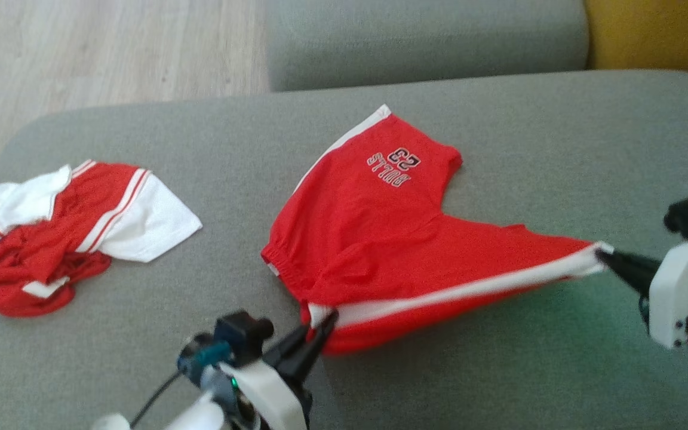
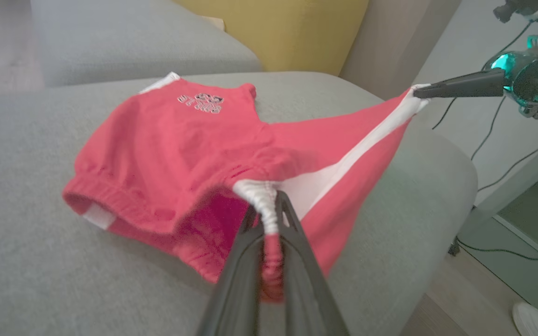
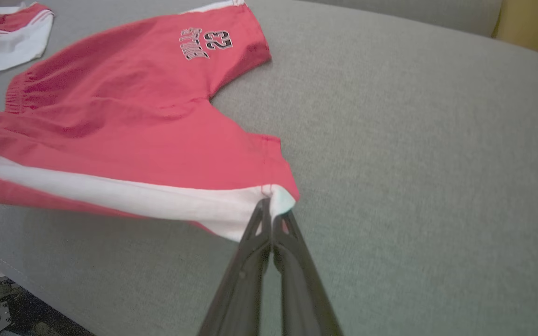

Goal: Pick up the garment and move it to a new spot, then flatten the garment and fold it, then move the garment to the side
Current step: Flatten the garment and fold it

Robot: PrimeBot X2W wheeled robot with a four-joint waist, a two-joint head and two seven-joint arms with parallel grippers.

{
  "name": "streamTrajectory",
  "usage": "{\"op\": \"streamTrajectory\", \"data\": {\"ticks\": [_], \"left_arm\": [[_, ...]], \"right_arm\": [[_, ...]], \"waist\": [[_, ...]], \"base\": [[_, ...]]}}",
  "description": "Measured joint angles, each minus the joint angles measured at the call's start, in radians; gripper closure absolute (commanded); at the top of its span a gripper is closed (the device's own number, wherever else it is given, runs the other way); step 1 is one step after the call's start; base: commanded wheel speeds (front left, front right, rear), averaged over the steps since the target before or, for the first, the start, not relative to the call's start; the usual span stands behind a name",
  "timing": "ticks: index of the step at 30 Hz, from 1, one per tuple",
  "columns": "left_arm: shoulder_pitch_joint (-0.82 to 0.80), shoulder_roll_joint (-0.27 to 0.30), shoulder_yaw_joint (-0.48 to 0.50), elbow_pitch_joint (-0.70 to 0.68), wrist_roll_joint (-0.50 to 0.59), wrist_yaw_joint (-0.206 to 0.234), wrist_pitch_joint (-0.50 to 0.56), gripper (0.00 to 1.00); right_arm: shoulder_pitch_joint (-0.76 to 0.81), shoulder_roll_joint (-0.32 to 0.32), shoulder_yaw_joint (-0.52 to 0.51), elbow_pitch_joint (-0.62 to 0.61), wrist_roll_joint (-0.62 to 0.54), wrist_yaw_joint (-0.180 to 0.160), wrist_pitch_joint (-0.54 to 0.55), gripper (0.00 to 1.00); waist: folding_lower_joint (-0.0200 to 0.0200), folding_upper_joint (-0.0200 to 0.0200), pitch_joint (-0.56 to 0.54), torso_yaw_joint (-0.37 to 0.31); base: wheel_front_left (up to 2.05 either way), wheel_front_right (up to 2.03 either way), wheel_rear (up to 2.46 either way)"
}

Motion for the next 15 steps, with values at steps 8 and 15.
{"op": "streamTrajectory", "data": {"ticks": [8,15], "left_arm": [[-0.143,-0.018,0.047,-0.008,0.000,0.013,-0.004,1.00],[-0.237,-0.048,0.066,0.037,0.000,0.012,-0.019,1.00]], "right_arm": [[-0.139,0.089,-0.124,-0.018,-0.127,0.000,0.081,1.00],[-0.306,0.144,-0.128,0.038,-0.188,0.000,0.115,1.00]], "waist": [[0.0000,0.0000,0.086,0.020],[0.0000,0.0000,0.162,0.060]], "base": [[0.00,0.00,0.00],[0.00,0.00,0.00]]}}
